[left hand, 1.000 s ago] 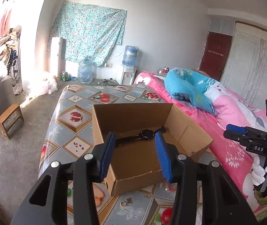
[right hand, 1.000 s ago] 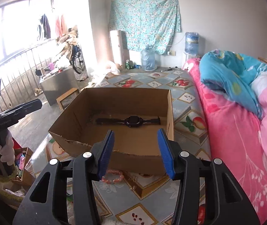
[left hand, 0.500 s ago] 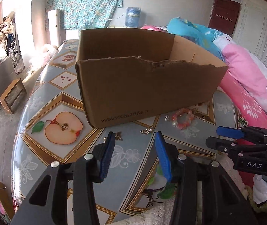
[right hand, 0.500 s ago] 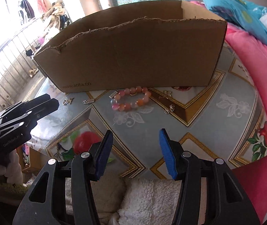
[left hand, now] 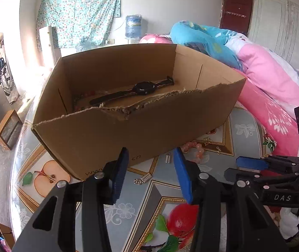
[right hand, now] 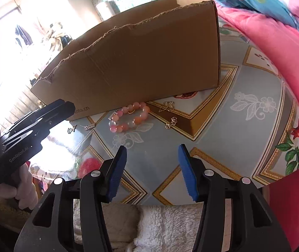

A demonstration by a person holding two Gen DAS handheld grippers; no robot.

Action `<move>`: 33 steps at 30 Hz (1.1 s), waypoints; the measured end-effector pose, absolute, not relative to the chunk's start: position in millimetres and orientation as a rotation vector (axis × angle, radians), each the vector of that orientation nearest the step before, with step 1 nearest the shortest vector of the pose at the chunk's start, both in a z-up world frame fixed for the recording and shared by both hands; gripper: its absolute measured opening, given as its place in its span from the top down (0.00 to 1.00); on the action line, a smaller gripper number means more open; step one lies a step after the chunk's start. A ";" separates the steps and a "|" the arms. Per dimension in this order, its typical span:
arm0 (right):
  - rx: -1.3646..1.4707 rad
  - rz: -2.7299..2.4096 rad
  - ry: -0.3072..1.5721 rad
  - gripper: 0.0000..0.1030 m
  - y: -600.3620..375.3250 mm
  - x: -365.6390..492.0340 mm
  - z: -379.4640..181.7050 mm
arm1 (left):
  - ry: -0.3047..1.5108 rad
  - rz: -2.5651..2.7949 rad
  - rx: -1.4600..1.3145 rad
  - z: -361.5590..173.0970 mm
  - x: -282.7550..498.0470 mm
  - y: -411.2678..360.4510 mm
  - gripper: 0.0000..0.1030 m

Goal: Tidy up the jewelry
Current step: 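Lower the left tool onto the pink bead bracelet and close it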

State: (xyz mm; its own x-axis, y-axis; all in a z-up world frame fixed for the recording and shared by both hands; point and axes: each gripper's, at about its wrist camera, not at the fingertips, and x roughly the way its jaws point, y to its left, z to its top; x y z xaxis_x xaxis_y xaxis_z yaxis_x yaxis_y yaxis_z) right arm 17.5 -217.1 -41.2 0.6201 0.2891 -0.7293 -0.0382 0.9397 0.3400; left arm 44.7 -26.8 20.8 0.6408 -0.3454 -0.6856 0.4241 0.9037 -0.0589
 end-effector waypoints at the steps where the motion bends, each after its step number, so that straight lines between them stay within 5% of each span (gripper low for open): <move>1: 0.311 0.191 0.882 0.53 -219.7 17.7 -41.1 | 0.753 -0.421 0.108 22.0 46.4 -26.3 0.58; 19: 0.372 0.183 0.838 0.77 -254.5 21.5 -35.2 | 0.823 -0.605 0.301 -1.8 45.9 -98.6 0.58; 33: 0.389 0.216 0.804 0.78 -256.5 35.4 -22.7 | 0.841 -0.664 0.396 -12.9 47.6 -118.6 0.59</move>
State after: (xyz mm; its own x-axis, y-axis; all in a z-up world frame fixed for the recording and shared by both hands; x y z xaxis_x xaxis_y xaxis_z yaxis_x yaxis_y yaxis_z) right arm 35.4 -256.5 -22.7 0.6769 0.3327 -0.6566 -0.0409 0.9077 0.4177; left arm 47.6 -118.6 -12.9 0.4857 -0.3794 -0.7875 0.6775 0.7327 0.0649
